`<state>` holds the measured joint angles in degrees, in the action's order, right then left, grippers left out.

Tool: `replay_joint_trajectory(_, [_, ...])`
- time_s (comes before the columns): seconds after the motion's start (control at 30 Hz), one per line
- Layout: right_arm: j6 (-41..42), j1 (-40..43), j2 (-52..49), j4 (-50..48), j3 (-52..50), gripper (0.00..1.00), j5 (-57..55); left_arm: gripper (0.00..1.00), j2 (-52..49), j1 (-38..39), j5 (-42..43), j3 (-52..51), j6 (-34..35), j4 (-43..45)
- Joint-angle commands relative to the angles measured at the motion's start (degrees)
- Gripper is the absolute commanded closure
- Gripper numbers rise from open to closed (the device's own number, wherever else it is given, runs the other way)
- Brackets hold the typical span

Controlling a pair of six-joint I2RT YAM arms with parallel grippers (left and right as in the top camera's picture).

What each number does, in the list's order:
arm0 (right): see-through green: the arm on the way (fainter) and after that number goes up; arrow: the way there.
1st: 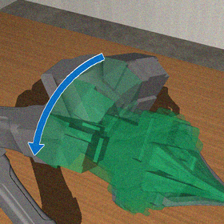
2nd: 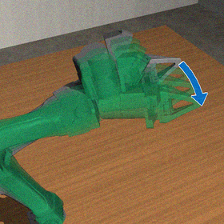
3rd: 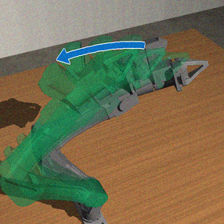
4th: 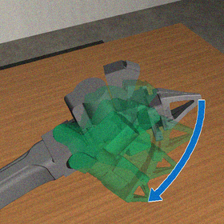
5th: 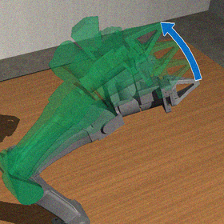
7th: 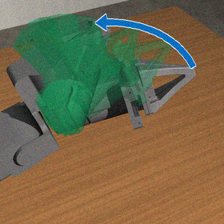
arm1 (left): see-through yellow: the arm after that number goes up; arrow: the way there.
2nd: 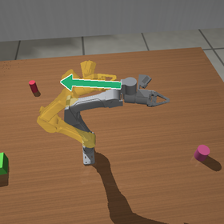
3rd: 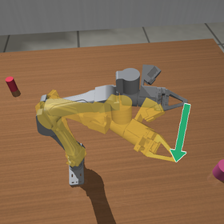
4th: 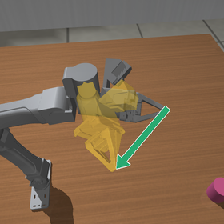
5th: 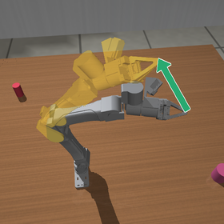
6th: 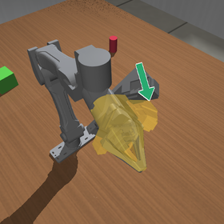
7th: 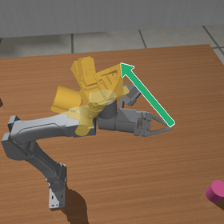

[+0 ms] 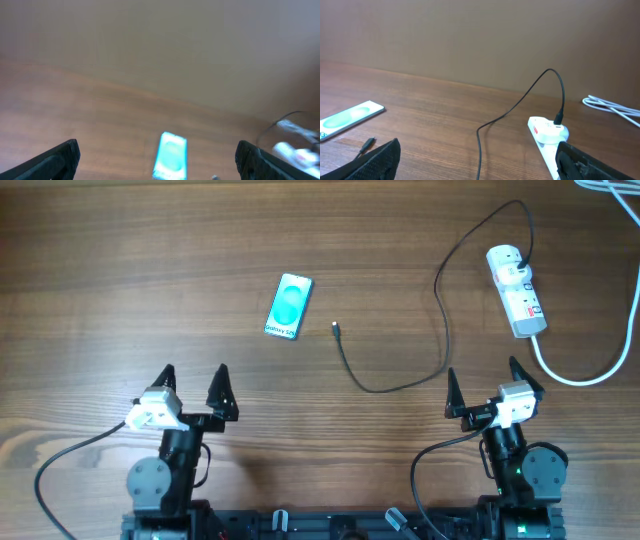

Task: Plug charger to phone and switch on socket
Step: 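Move the left gripper forward over the Galaxy S25 phone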

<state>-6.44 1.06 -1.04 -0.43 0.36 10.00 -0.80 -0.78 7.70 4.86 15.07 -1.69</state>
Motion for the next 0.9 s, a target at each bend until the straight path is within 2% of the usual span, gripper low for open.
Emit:
replay_joint_trajectory(0.0, [0.4,0.2,0.4,-0.2,-0.1,0.0,-1.0,0.0,0.2,-0.1,3.4,11.8,-1.2,-4.0])
replay_joint_trajectory(0.13, [0.5,0.2,0.4,-0.2,-0.1,0.0,-1.0,0.0,-3.3,-0.1,3.4,24.5,-1.2,-12.1])
replay_joint_trajectory(0.3, [0.4,0.2,0.4,-0.2,-0.1,0.0,-1.0,0.0,-14.9,-0.1,6.0,42.6,-2.3,-24.4])
replay_joint_trajectory(0.57, [0.5,0.2,0.4,-0.2,-0.1,0.0,-1.0,0.0,-44.5,-0.1,15.2,75.0,-3.1,-49.2])
replay_joint_trajectory(0.7, [0.5,0.2,0.4,-0.2,-0.1,0.01,-1.0,0.0,-62.5,-0.1,18.2,92.3,-4.5,-65.0])
replay_joint_trajectory(0.87, [0.4,0.2,0.4,-0.2,-0.1,0.0,-1.0,0.0,-78.4,0.2,18.2,101.7,-7.0,-78.2])
